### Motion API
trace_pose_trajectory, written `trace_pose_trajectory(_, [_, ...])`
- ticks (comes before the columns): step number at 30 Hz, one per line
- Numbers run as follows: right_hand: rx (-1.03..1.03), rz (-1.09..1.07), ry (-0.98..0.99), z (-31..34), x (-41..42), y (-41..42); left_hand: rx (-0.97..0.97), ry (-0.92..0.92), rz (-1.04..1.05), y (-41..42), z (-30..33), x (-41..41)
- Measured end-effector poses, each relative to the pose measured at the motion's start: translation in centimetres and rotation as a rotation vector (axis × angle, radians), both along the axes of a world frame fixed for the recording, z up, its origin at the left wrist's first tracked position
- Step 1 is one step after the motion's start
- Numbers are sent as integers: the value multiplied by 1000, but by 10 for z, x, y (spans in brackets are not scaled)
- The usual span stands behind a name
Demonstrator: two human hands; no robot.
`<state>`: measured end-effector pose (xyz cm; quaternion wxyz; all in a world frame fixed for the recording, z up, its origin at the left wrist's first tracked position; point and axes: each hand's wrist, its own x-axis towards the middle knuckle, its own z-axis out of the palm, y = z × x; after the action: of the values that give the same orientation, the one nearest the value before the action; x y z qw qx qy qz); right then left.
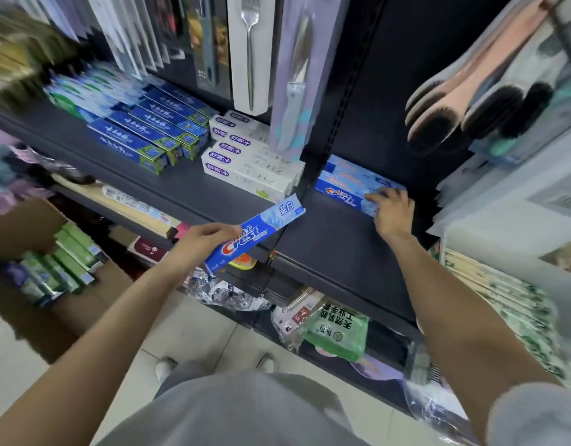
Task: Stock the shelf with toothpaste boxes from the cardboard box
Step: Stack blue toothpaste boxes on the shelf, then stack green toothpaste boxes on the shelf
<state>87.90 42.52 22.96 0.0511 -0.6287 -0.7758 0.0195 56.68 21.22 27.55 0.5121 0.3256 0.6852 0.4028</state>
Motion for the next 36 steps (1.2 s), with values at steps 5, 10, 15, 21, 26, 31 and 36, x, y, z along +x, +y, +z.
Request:
trace_pose_trajectory(5, [-52,109,521,30,-46,-35,56,123,-119,15,0,-1])
trace_pose_trajectory(10, [-432,569,417,64,-78,-96,66,168,-301,35,4,2])
trace_pose_trajectory(15, [-661,531,461,56,-64,-95,58,232,-574,59,9,7])
trace_pose_trajectory(21, [-156,116,327,24,-2,-64,332,765,-226,97,-26,29])
trace_pose_trajectory(26, [8,-14,95,-5,-4,-31,159,1135,-447,112,-58,19])
trace_pose_trajectory(31, [33,-108,-10,-12,-18,-23,139,1168,-451,120,-55,16])
trace_pose_trajectory(36, [117,226,161,10,-72,-64,271,939,-292,104,-52,7])
